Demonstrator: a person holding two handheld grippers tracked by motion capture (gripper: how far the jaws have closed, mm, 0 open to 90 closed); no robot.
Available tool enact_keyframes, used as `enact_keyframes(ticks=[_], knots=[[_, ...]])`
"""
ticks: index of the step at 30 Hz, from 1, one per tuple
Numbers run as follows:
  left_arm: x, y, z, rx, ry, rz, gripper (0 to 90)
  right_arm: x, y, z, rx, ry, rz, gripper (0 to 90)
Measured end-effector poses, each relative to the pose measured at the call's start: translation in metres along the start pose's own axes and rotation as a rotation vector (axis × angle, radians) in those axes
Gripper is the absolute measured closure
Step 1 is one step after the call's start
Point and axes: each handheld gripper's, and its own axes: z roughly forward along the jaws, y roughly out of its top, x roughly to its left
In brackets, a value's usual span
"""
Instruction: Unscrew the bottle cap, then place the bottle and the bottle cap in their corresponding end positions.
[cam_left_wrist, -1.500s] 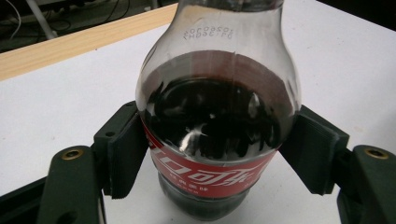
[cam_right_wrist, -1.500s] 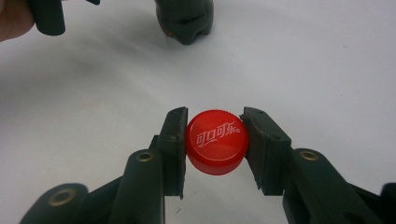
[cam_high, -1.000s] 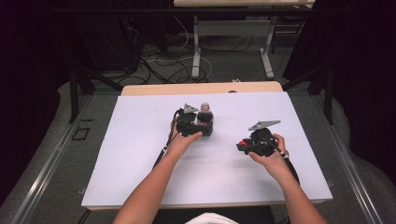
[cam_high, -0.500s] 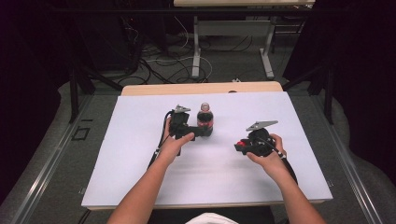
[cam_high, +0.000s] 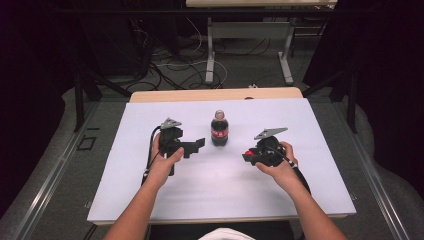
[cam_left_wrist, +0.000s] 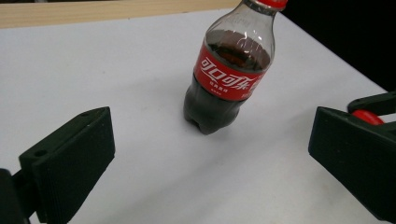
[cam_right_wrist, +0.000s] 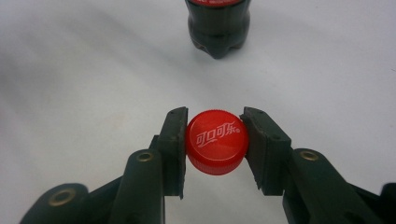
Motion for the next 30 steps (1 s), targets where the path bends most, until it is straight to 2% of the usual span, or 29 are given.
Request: enact_keyframes(ticks=[1,3,5,6,7,10,11,15,16,17,18,20,21,22,25,28,30], knots=[[0.002,-0.002,-0.004,-0.014,0.006,-0.003,0.7,0.002,0.001,0.002,-0.003,0.005,0.001,60.9],[0.005,-0.003,-0.012,-0.011,0.012,0.003,0.7,0.004,0.005,0.006,-0.005,0.011,-0.014,60.9],[0.008,-0.006,-0.019,-0.023,0.021,-0.009,0.7,0.009,0.007,0.010,-0.013,0.020,-0.018,60.9],[0.010,-0.007,-0.022,-0.023,0.024,-0.010,0.7,0.010,0.009,0.011,0.005,0.022,-0.028,60.9],[0.011,-0.009,-0.024,-0.022,0.035,-0.011,0.7,0.012,0.009,0.014,-0.011,0.018,-0.026,60.9],[0.013,-0.014,-0.029,-0.036,0.071,-0.002,0.7,0.018,0.012,0.023,-0.012,0.039,-0.037,60.9],[0.015,-0.015,-0.031,-0.034,0.078,-0.004,0.7,0.019,0.013,0.024,0.011,0.043,-0.046,60.9],[0.018,-0.018,-0.034,-0.028,0.099,-0.007,0.7,0.027,0.016,0.034,0.014,0.057,-0.061,60.9],[0.020,-0.019,-0.035,-0.021,0.111,-0.002,0.7,0.029,0.018,0.035,0.033,0.062,-0.063,60.9],[0.021,-0.020,-0.035,-0.015,0.119,-0.003,0.7,0.030,0.019,0.038,0.028,0.069,-0.084,60.9],[0.022,-0.021,-0.036,-0.008,0.125,-0.002,0.7,0.032,0.018,0.041,0.003,0.069,-0.069,60.9],[0.024,-0.023,-0.036,-0.010,0.138,-0.007,0.7,0.035,0.020,0.044,0.032,0.072,-0.074,60.9],[0.025,-0.024,-0.036,-0.013,0.142,-0.008,0.7,0.036,0.019,0.048,0.005,0.078,-0.075,60.9],[0.026,-0.024,-0.036,-0.013,0.147,-0.010,0.7,0.038,0.020,0.049,0.016,0.080,-0.078,60.9],[0.027,-0.025,-0.037,-0.014,0.155,-0.016,0.7,0.043,0.020,0.056,0.037,0.096,-0.102,60.9],[0.027,-0.024,-0.039,-0.011,0.151,-0.020,0.7,0.051,0.018,0.064,0.031,0.095,-0.108,60.9],[0.028,-0.025,-0.039,-0.007,0.154,-0.019,0.7,0.054,0.017,0.068,0.054,0.105,-0.119,60.9]])
